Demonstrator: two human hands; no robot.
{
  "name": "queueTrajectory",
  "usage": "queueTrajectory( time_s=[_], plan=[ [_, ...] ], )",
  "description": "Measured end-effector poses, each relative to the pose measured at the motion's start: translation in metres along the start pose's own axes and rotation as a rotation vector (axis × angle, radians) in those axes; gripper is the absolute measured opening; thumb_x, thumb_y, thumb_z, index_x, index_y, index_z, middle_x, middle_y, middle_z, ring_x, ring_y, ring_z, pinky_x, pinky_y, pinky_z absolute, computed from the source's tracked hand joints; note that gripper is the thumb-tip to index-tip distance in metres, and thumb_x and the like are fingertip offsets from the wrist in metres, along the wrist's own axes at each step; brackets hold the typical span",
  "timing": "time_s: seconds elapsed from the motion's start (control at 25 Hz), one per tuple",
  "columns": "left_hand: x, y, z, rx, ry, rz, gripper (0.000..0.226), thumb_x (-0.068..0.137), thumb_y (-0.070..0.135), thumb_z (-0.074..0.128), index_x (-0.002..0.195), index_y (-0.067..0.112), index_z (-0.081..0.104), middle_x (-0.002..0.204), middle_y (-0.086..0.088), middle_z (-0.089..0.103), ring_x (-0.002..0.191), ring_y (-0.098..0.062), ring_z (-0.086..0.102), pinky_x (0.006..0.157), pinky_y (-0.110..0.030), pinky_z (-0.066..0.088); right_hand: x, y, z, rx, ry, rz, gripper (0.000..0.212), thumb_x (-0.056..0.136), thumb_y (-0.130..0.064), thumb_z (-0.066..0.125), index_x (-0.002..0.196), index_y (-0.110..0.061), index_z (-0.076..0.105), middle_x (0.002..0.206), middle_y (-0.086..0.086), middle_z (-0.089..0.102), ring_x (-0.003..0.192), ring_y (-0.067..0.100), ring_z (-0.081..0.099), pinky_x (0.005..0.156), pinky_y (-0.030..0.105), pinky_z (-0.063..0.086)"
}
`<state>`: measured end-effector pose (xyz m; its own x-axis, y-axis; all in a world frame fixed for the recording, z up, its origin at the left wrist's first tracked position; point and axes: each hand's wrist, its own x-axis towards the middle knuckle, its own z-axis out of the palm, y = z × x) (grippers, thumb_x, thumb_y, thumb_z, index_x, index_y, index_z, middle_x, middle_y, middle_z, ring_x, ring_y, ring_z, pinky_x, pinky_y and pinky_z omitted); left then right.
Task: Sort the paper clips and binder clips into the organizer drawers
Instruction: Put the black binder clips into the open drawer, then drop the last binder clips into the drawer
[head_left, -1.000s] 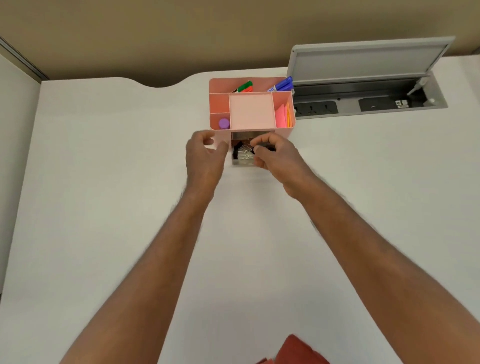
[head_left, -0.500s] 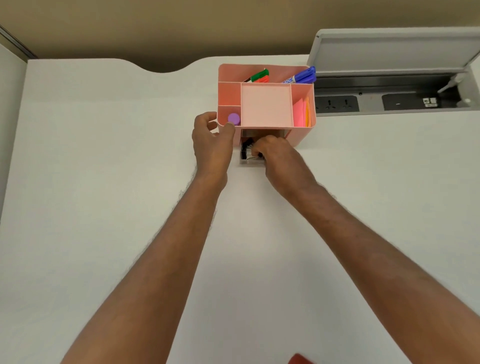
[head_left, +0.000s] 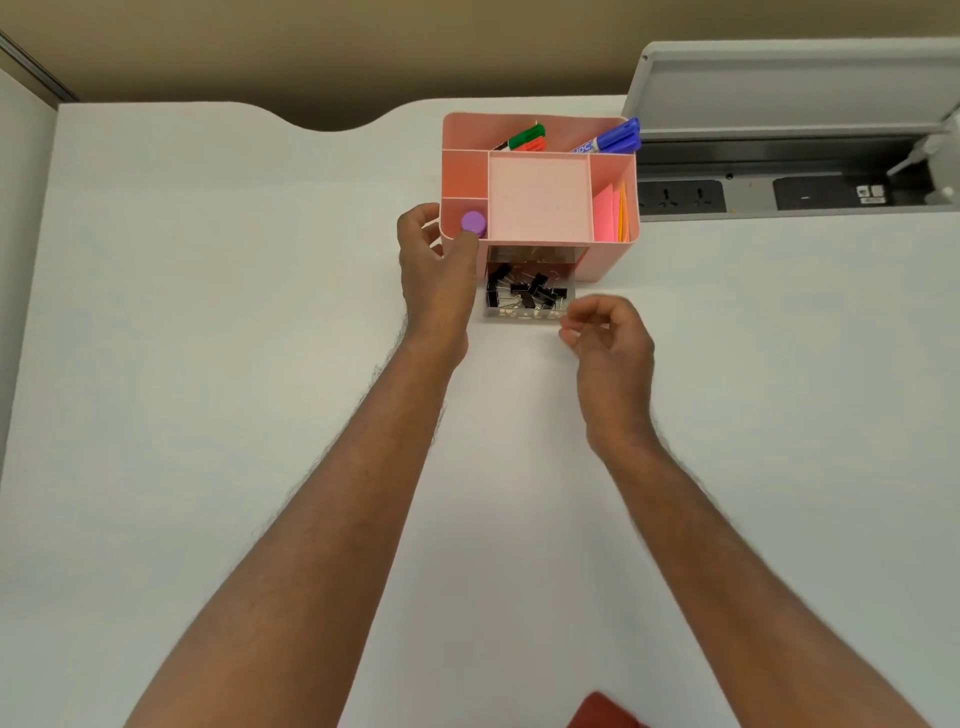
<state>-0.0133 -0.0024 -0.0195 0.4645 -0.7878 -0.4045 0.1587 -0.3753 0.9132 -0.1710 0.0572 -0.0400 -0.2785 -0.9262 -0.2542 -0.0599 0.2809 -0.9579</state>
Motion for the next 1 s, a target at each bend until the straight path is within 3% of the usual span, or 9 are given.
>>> queueTrajectory(
  time_s=[0.12, 0.24, 0.4, 0.64, 0.88, 1.0],
  plan=[
    [0.0, -0.001, 0.001, -0.01, -0.005, -0.006, 0.035, 0.091, 0.025, 0.065, 0.12, 0.033, 0.048, 0.123, 0.006, 0.063, 0.115, -0.014, 0.062, 0.08, -0.026, 0.055, -0.018, 0.001, 0.003, 0.586, 0.025, 0.597, 0.024, 0.1, 0.004, 0.047, 0.119, -0.004, 0.06, 0.117, 0.014, 0.066, 0.106, 0.027, 0.069, 0.092, 0.035, 0.058],
    [0.001, -0.001, 0.001, 0.007, -0.002, 0.009, 0.036, 0.091, 0.026, 0.065, 0.121, 0.034, 0.047, 0.123, 0.006, 0.063, 0.115, -0.015, 0.062, 0.082, -0.027, 0.057, -0.02, -0.008, 0.009, 0.766, -0.135, 0.806, 0.03, 0.102, -0.009, 0.047, 0.13, -0.003, 0.056, 0.132, 0.016, 0.064, 0.12, 0.032, 0.064, 0.103, 0.043, 0.052],
    [0.001, 0.0, 0.002, 0.024, 0.007, 0.017, 0.036, 0.093, 0.03, 0.066, 0.123, 0.036, 0.045, 0.125, 0.009, 0.06, 0.114, -0.01, 0.059, 0.079, -0.022, 0.055, -0.004, -0.026, 0.02, 0.779, -0.187, 0.815, 0.026, 0.101, -0.012, 0.048, 0.122, -0.003, 0.061, 0.137, 0.014, 0.062, 0.128, 0.031, 0.059, 0.113, 0.046, 0.044],
    [0.001, -0.001, 0.003, 0.042, 0.02, 0.044, 0.04, 0.095, 0.038, 0.068, 0.126, 0.033, 0.044, 0.13, 0.008, 0.056, 0.118, -0.013, 0.057, 0.072, -0.012, 0.049, 0.019, -0.033, 0.033, 0.731, -0.182, 0.786, 0.037, 0.101, -0.012, 0.049, 0.135, -0.004, 0.057, 0.136, 0.013, 0.063, 0.128, 0.032, 0.059, 0.11, 0.046, 0.046],
    [0.008, -0.007, 0.004, 0.044, 0.019, 0.055, 0.042, 0.093, 0.039, 0.068, 0.127, 0.034, 0.045, 0.132, 0.006, 0.058, 0.12, -0.016, 0.058, 0.083, -0.022, 0.055, 0.031, -0.033, 0.038, 0.686, -0.172, 0.748, 0.034, 0.1, -0.011, 0.047, 0.131, -0.005, 0.06, 0.134, 0.014, 0.065, 0.128, 0.032, 0.059, 0.111, 0.046, 0.046],
    [0.008, -0.009, 0.004, 0.066, 0.027, 0.056, 0.041, 0.094, 0.039, 0.068, 0.128, 0.034, 0.045, 0.132, 0.008, 0.057, 0.121, -0.016, 0.057, 0.08, -0.019, 0.053, 0.031, -0.027, 0.036, 0.648, -0.194, 0.724, 0.035, 0.101, -0.014, 0.047, 0.134, -0.008, 0.058, 0.134, 0.01, 0.065, 0.125, 0.031, 0.062, 0.108, 0.045, 0.048]
  ],
)
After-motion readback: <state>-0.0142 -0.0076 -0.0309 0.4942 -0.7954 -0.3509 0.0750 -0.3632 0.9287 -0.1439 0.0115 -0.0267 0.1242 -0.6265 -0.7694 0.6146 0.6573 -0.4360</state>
